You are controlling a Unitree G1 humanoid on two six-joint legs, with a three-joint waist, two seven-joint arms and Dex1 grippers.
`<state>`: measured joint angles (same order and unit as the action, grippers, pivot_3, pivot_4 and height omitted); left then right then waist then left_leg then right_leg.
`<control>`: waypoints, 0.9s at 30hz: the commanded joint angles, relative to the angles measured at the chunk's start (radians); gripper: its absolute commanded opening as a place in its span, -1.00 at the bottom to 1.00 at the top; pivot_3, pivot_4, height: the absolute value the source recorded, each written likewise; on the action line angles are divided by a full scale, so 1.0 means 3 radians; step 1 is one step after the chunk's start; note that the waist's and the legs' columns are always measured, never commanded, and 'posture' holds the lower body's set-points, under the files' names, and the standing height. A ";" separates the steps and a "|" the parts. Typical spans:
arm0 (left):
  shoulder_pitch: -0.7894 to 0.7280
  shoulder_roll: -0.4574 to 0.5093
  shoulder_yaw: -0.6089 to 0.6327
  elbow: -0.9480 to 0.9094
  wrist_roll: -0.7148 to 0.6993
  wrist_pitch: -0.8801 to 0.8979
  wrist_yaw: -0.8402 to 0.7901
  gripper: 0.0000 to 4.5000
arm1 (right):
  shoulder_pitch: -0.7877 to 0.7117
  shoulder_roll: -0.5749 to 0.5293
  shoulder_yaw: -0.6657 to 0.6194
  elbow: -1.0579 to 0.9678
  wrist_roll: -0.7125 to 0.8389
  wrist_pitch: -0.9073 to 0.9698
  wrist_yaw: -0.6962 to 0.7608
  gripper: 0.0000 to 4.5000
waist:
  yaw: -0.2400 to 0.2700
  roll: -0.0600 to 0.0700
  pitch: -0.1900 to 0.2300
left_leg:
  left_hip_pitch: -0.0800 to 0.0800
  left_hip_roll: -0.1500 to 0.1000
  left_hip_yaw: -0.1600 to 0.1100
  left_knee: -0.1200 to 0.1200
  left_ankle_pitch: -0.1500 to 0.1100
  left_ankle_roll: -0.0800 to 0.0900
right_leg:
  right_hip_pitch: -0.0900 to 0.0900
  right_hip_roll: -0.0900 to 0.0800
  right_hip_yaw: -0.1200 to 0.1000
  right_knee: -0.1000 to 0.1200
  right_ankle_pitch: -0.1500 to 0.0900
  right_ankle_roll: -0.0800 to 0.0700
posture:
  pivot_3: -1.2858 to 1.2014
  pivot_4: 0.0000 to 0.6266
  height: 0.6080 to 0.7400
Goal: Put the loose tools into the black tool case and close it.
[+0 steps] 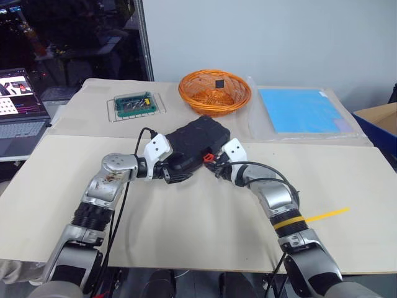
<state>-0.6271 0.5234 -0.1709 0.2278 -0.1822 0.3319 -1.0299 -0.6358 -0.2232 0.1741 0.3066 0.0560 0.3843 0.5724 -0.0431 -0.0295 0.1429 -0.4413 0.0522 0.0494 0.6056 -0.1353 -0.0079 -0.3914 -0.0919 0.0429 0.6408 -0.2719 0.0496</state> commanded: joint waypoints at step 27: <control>0.0198 0.0005 -0.0125 0.0115 0.0101 0.0123 0.0031 1.00 | -0.0030 -0.0040 -0.0132 -0.0328 0.0134 0.0544 -0.0066 0.98 | 0.0004 0.0000 0.0000 | 0.0001 0.0001 0.0000 0.0003 -0.0002 -0.0003 | 0.0001 -0.0001 -0.0001 0.0002 0.0003 -0.0004 | 0.03 -0.52 1.00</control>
<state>-0.6122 0.5217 -0.1724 0.2119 -0.1808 0.3320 -1.0128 -0.6445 -0.2152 0.1758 0.2157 0.1019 0.5478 0.5885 -0.0419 -0.0295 0.1429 -0.4411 0.0523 0.0494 0.6065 -0.1357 -0.0087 -0.3909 -0.0921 0.0426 0.6413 -0.2709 0.0483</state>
